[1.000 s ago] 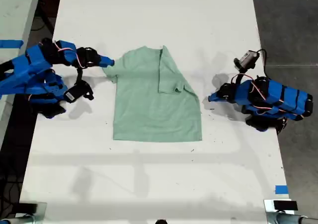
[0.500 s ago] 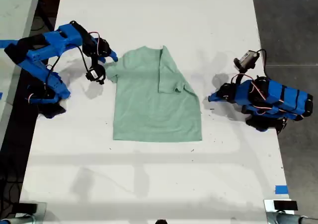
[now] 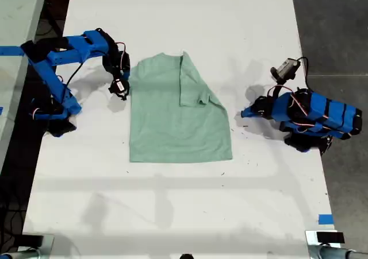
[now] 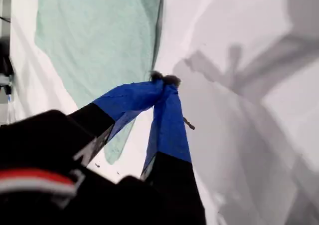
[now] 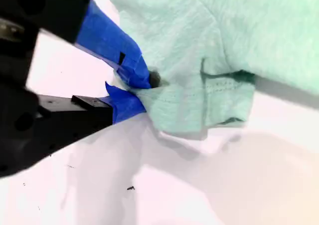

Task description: Fold t shirt

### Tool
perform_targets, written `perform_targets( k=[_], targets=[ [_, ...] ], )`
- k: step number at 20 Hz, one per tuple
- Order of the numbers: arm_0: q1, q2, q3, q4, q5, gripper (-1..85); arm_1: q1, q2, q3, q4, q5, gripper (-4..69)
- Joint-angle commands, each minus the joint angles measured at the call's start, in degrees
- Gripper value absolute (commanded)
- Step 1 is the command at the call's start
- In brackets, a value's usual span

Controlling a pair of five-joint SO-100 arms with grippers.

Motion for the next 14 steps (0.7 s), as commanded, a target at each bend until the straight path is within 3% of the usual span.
perform_targets(
  k=[1,4,11,12,13,14],
  targets=[
    [1.32,6.06,-6.59,4.83,-1.85,-0.2,-0.26,0.79,2.99,-1.49,-0.97,-1.7],
    [7.56,8.17,-22.76,14.33,-5.01,-0.2,-0.18,0.79,2.99,-1.49,-0.97,-1.7],
    [25.49,-13.89,-58.18,15.29,-13.18,-0.2,-0.26,0.79,2.99,-1.49,-1.05,-1.7],
    [26.37,-16.61,-60.29,15.03,-13.45,2.1,-0.26,0.79,2.99,-1.49,-1.05,-1.7],
    [27.07,-18.02,-60.29,14.33,-13.27,17.1,-0.26,0.79,2.99,-1.49,-1.14,-1.7],
    [27.42,-18.63,-60.29,14.24,-12.83,20.2,-0.35,0.79,2.99,-1.58,-1.23,-1.7]
  ],
)
